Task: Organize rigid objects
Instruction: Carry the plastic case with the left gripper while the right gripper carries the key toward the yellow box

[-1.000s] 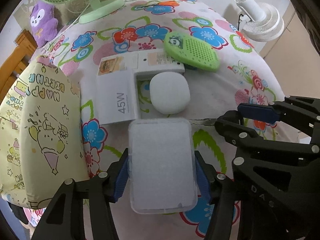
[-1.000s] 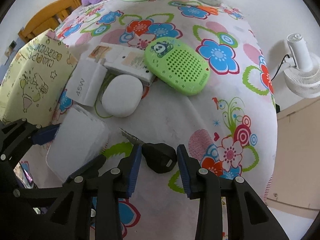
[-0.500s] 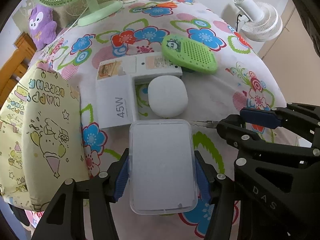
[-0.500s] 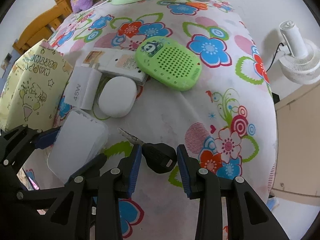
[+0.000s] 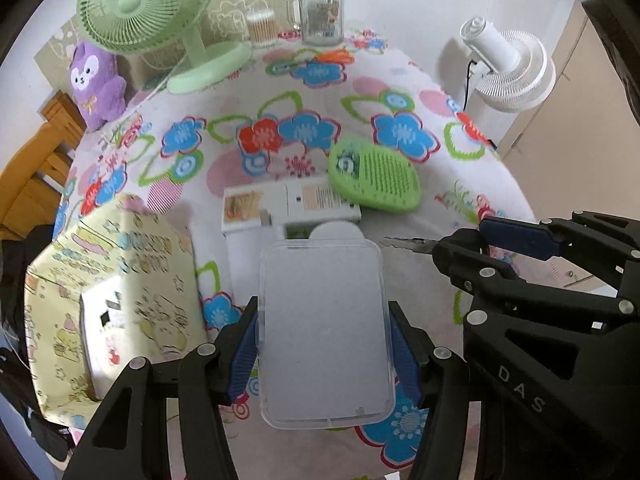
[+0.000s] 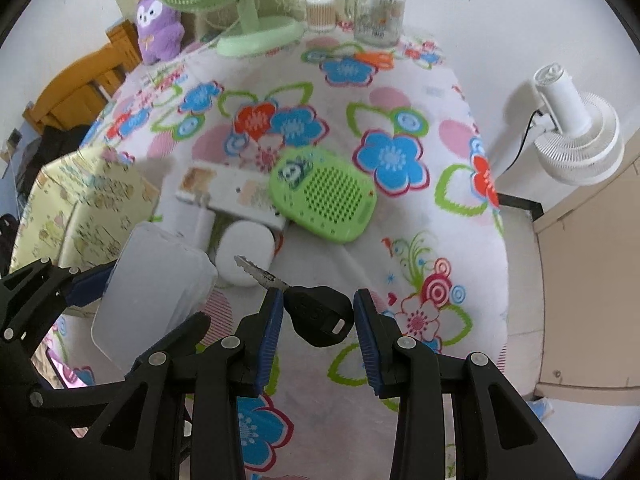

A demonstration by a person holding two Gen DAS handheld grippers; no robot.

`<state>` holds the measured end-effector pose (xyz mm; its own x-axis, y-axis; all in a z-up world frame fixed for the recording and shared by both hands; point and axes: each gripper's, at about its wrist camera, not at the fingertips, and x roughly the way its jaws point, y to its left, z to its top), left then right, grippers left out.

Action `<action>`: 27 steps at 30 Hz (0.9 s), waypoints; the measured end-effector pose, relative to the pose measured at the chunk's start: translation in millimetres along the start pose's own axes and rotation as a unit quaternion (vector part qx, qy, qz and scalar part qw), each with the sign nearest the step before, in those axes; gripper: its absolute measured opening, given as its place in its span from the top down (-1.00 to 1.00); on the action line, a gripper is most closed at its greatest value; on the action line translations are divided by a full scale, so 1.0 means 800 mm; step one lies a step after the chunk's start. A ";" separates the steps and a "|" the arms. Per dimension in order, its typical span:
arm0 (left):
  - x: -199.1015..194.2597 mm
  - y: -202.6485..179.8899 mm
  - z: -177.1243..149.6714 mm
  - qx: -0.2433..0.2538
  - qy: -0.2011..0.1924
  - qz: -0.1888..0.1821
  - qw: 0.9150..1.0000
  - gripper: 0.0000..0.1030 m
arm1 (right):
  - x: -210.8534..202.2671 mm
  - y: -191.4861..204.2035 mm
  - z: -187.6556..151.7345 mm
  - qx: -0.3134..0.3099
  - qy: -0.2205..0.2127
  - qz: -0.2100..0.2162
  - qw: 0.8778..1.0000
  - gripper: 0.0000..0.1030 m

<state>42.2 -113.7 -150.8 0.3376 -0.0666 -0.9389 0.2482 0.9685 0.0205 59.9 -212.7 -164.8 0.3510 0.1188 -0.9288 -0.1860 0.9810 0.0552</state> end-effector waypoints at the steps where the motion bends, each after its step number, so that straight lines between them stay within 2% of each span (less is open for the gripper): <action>1: -0.004 0.001 0.002 -0.003 -0.001 -0.002 1.000 -0.18 | -0.005 0.000 0.002 0.002 -0.003 -0.001 1.000 0.24; 15: -0.059 0.013 0.023 0.005 -0.037 -0.005 0.999 -0.18 | -0.070 0.011 0.024 0.022 -0.043 -0.015 0.999 0.24; 27: -0.091 0.036 0.029 0.002 -0.061 -0.009 0.998 -0.18 | -0.100 0.033 0.039 0.032 -0.068 -0.015 0.997 0.24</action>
<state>45.6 -86.3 -74.0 0.4413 -0.1135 -0.8901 0.2591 0.9658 0.0053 55.1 -191.7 -77.4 0.4778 0.1045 -0.8722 -0.1166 0.9917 0.0549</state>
